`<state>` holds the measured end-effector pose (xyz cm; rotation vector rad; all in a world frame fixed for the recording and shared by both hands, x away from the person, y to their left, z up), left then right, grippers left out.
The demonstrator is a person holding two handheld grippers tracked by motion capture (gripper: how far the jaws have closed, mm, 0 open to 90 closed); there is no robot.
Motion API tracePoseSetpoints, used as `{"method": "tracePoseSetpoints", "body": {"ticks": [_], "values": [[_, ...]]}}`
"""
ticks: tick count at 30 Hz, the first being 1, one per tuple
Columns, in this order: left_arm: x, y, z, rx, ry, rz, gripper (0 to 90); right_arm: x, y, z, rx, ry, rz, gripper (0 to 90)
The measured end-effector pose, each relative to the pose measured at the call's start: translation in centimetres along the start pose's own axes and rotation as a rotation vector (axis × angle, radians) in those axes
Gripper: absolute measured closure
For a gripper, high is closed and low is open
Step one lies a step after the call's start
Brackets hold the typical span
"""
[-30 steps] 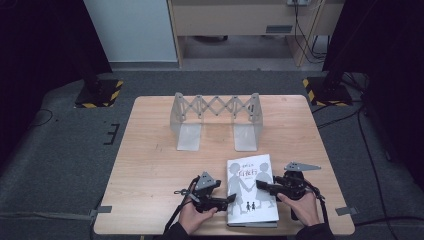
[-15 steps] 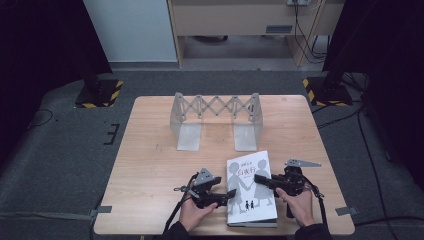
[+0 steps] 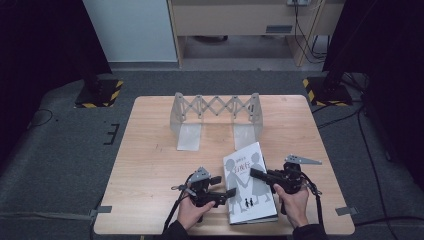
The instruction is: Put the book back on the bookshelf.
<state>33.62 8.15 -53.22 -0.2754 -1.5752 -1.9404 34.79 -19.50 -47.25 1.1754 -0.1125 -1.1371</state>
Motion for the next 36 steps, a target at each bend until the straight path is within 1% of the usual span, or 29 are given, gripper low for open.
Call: {"method": "tracePoseSetpoints", "body": {"ticks": [1,4,7,8,11,13,16,20,21,22,23,24,25,26,27,28,29,30,31,32,33,34,35,36], "values": [[0.0,0.0,0.0,0.0,0.0,0.0,11.7,-0.2,0.1,0.1,0.008,0.014,0.007,74.0],[-0.3,-0.1,0.1,0.006,-0.025,0.003,5.1,-0.6,0.1,0.3,0.021,0.039,0.034,74.1],[-0.4,-0.2,-0.1,0.006,-0.065,0.002,0.5,-0.9,0.2,0.4,0.03,0.059,0.056,74.3],[-0.4,-0.3,-0.2,0.004,-0.079,0.006,0.0,-0.9,0.2,0.4,0.032,0.066,0.06,74.3],[-0.5,-0.3,-0.2,0.002,-0.086,0.003,0.0,-0.9,0.2,0.4,0.033,0.079,0.066,74.3],[-0.7,-0.5,-0.3,0.01,-0.094,0.013,0.0,-0.8,0.1,0.3,0.034,0.084,0.064,74.3],[-0.7,-0.6,-0.3,0.017,-0.098,0.012,0.0,-0.7,0.1,0.3,0.034,0.087,0.066,74.3],[-1.0,-0.7,-0.4,0.013,-0.091,0.032,0.0,-0.3,0.1,0.1,0.022,0.076,0.046,74.2],[-1.0,-0.7,-0.5,0.01,-0.086,0.038,0.0,-0.2,0.0,0.0,0.016,0.068,0.041,74.1],[-1.0,-0.7,-0.4,-0.001,-0.078,0.034,0.1,0.0,0.0,-0.1,0.01,0.055,0.046,73.9],[-0.9,-0.7,-0.4,-0.012,-0.071,0.019,2.5,0.1,0.0,-0.2,-0.005,0.04,0.042,73.6],[-0.9,-0.7,-0.4,-0.012,-0.071,0.019,5.6,0.1,0.0,-0.2,-0.005,0.04,0.042,73.6],[-0.6,-0.7,-0.4,-0.041,-0.065,-0.029,12.0,0.7,0.0,-0.5,-0.035,-0.001,0.042,72.9],[-0.5,-0.7,-0.5,-0.055,-0.065,-0.04,15.0,0.9,-0.1,-0.6,-0.052,-0.026,0.053,72.6],[-0.5,-0.7,-0.5,-0.056,-0.064,-0.032,15.2,1.2,-0.3,-0.6,-0.07,-0.043,0.055,72.4],[-0.5,-0.8,-0.6,-0.055,-0.064,-0.016,15.1,1.5,-0.4,-0.6,-0.073,-0.043,0.052,72.4],[-0.6,-0.8,-0.6,-0.055,-0.066,0.001,14.8,1.6,-0.5,-0.6,-0.077,-0.05,0.059,72.3],[-0.6,-0.8,-0.6,-0.055,-0.066,0.001,14.7,1.6,-0.6,-0.6,-0.079,-0.053,0.063,72.0],[-0.6,-0.9,-0.5,-0.055,-0.065,0.02,14.6,1.6,-0.5,-0.6,-0.086,-0.059,0.069,71.2],[-0.6,-0.9,-0.5,-0.055,-0.065,0.02,14.6,1.6,-0.5,-0.6,-0.086,-0.059,0.069,71.2],[-0.6,-0.9,-0.5,-0.058,-0.062,0.022,14.8,1.6,-0.7,-0.6,-0.096,-0.053,0.106,68.5],[-0.6,-0.9,-0.5,-0.058,-0.062,0.022,15.1,1.6,-0.7,-0.6,-0.096,-0.053,0.106,68.5],[-0.6,-0.8,-0.5,-0.065,-0.057,0.022,15.2,1.8,-1.2,-0.3,-0.118,-0.045,0.133,64.4],[-0.6,-0.8,-0.5,-0.068,-0.053,0.022,15.3,1.8,-1.4,-0.1,-0.123,-0.045,0.138,62.3]]}}
Point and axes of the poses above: each handheld gripper's, and its own axes: z roughly backward along the jaws, y roughly out of its top, x roughly to its right, the point moved 1 cm from there along -z, roughly forward along the jaws, and after that the axes turned 15 degrees about -y, right-handed, at the moved point
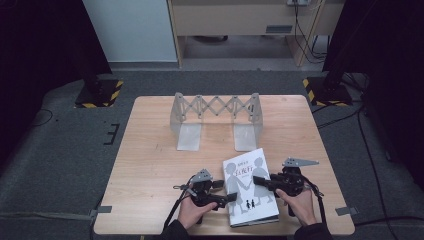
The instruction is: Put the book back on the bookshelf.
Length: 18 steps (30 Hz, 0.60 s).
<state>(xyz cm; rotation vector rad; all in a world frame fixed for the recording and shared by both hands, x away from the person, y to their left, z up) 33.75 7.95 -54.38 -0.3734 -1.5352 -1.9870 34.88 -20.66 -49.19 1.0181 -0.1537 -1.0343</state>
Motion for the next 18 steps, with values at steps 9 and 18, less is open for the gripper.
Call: {"method": "tracePoseSetpoints", "body": {"ticks": [9,18], "values": [[-0.11,0.01,-0.05,-0.003,0.006,0.017,14.4,0.67,-0.63,-0.11,-0.035,0.022,-0.055,61.3],[-0.25,0.01,0.14,0.037,-0.005,0.024,13.3,-0.14,0.28,-0.07,-0.03,0.085,-0.205,75.3]]}}
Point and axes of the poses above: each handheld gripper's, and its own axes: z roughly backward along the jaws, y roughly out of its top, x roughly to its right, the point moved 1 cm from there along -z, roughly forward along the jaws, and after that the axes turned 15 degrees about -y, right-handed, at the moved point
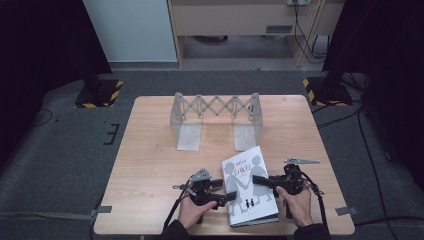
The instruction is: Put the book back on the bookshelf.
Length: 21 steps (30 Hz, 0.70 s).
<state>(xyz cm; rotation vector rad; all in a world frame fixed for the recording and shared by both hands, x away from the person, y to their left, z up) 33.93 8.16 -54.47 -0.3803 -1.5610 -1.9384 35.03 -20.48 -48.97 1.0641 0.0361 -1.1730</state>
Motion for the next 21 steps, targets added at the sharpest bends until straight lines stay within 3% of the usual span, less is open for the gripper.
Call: {"method": "tracePoseSetpoints", "body": {"ticks": [5,6,10,14,16,19,21], "values": [[0.0,0.1,0.2,0.025,-0.014,0.008,5.9,-0.8,0.4,0.3,0.068,0.057,0.014,75.2],[-0.1,0.1,0.4,0.028,-0.019,0.0,4.5,-1.2,0.6,0.5,0.094,0.089,0.045,75.3],[-0.3,0.1,0.4,0.035,-0.054,0.023,0.0,-1.9,0.7,0.9,0.123,0.139,0.1,75.4],[-0.6,-0.1,0.3,0.019,-0.09,0.058,0.0,-1.7,0.7,0.6,0.104,0.157,0.104,75.4],[-0.7,-0.1,0.3,0.013,-0.089,0.061,0.0,-1.5,0.8,0.4,0.095,0.155,0.104,75.4],[-1.1,-0.1,0.1,-0.016,-0.083,0.12,0.0,-1.0,0.8,0.0,0.068,0.135,0.072,75.2],[-1.1,-0.1,0.1,-0.018,-0.078,0.118,0.6,-0.5,0.8,-0.1,0.057,0.116,0.075,75.0]]}}
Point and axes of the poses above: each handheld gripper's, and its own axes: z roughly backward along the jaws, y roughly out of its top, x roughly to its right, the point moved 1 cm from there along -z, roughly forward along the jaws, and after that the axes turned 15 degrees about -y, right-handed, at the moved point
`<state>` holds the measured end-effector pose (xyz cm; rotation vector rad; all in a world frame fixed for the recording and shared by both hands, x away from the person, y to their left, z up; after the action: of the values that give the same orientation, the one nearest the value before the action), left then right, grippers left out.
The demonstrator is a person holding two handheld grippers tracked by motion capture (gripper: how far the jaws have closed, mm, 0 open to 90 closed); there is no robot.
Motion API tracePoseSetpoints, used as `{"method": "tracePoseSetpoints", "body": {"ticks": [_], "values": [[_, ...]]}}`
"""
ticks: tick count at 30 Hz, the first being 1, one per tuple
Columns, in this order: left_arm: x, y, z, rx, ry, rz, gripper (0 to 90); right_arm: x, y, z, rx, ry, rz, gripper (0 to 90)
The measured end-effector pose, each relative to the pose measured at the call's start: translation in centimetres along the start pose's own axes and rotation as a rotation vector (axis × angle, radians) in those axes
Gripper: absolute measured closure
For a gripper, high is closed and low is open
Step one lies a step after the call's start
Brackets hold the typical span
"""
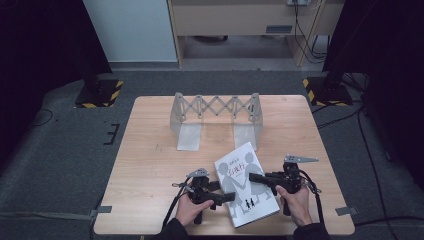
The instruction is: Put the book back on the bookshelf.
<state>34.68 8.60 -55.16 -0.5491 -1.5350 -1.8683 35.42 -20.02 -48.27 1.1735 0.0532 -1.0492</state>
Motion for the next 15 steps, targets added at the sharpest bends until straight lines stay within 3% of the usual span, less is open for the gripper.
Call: {"method": "tracePoseSetpoints", "body": {"ticks": [5,9,15], "values": [[0.0,0.0,-0.1,-0.001,0.008,-0.002,1.2,0.3,0.0,0.0,-0.009,-0.026,0.026,73.7],[0.0,0.0,-0.1,0.006,0.01,0.003,2.2,0.8,-0.2,0.2,0.022,-0.124,0.092,59.5],[-0.1,0.0,-0.1,0.013,0.013,0.01,3.1,1.1,-0.3,0.5,0.074,-0.2,0.142,46.9]]}}
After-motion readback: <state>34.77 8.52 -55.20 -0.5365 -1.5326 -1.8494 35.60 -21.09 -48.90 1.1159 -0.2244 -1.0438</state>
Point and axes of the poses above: each handheld gripper's, and its own axes: z roughly backward along the jaws, y roughly out of its top, x roughly to its right, the point moved 1 cm from there along -z, roughly forward along the jaws, and after that the axes turned 15 degrees about -y, right-handed, at the moved point
